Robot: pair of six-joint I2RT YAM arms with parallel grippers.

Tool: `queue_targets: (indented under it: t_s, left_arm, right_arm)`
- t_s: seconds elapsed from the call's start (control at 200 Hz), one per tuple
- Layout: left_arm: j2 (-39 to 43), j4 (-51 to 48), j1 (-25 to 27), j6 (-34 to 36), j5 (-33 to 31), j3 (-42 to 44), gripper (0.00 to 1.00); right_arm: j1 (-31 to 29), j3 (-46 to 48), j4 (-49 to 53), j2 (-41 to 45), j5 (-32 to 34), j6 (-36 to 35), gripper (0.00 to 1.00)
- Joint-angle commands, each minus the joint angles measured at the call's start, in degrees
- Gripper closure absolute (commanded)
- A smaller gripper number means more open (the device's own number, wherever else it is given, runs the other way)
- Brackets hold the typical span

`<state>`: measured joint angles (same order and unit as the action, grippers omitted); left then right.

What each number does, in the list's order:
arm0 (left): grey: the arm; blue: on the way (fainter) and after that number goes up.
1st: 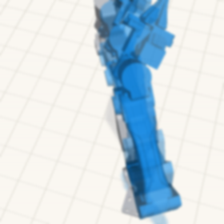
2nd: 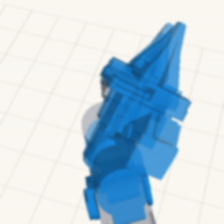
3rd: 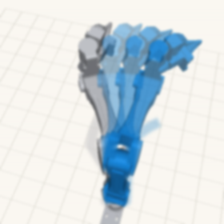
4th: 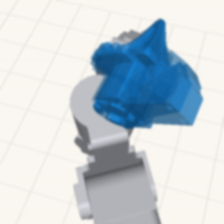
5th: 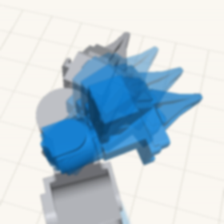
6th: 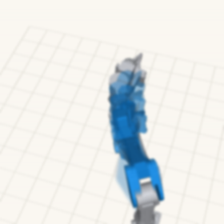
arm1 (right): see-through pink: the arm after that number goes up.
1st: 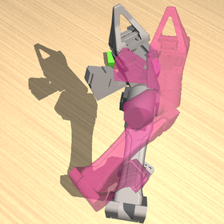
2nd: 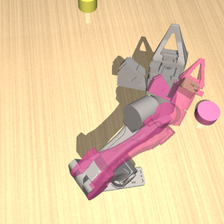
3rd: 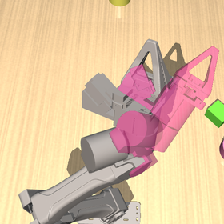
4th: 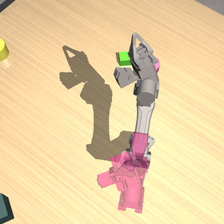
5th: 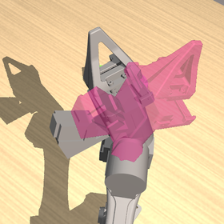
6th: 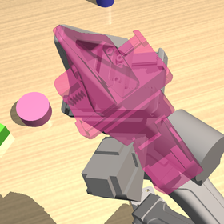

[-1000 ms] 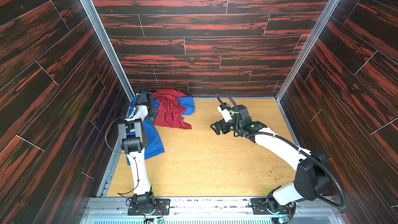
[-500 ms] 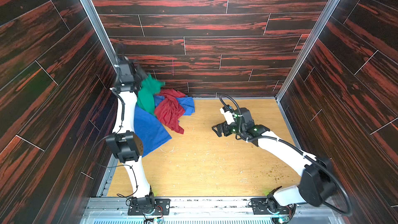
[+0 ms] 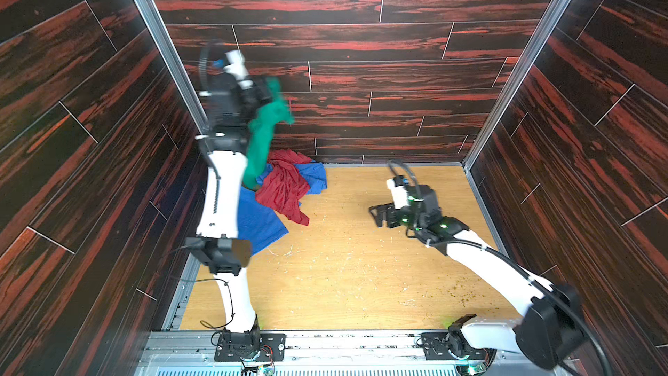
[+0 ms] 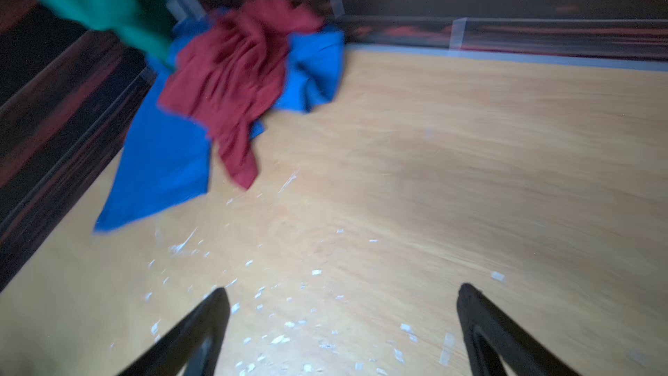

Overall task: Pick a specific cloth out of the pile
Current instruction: 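Lift the green cloth out of the pile with the left gripper toward the right gripper, then drop the green cloth onto the open floor and pull the left arm back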

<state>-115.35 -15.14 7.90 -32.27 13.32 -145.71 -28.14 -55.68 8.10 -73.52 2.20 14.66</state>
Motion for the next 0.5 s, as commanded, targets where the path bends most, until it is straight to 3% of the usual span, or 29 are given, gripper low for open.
queue_targets:
  t_s: [0.0,0.17,0.321,0.381,0.496]
  left_arm:
    - [3.94,5.04,9.23,3.03,7.59,-5.01,1.00]
    - [-1.87,6.14,24.35,10.25,9.07,-9.91,1.00]
    - [-9.41,6.60,27.27,11.22,4.84,-12.23,1.00]
    - [-11.17,4.51,27.33,14.27,-0.81,-12.02,1.00]
    - [-12.60,-2.46,26.94,19.74,-18.70,-8.15,1.00]
  right_arm:
    - [2.81,1.86,-0.80,5.97,2.94,3.96,0.01]
    - [7.04,4.58,4.10,15.44,9.32,5.49,0.01]
    - [10.11,6.78,8.76,21.70,9.37,5.10,0.01]
    - [10.12,7.37,10.77,23.28,9.46,4.77,0.01]
    - [10.12,9.10,12.63,26.11,8.32,5.51,0.01]
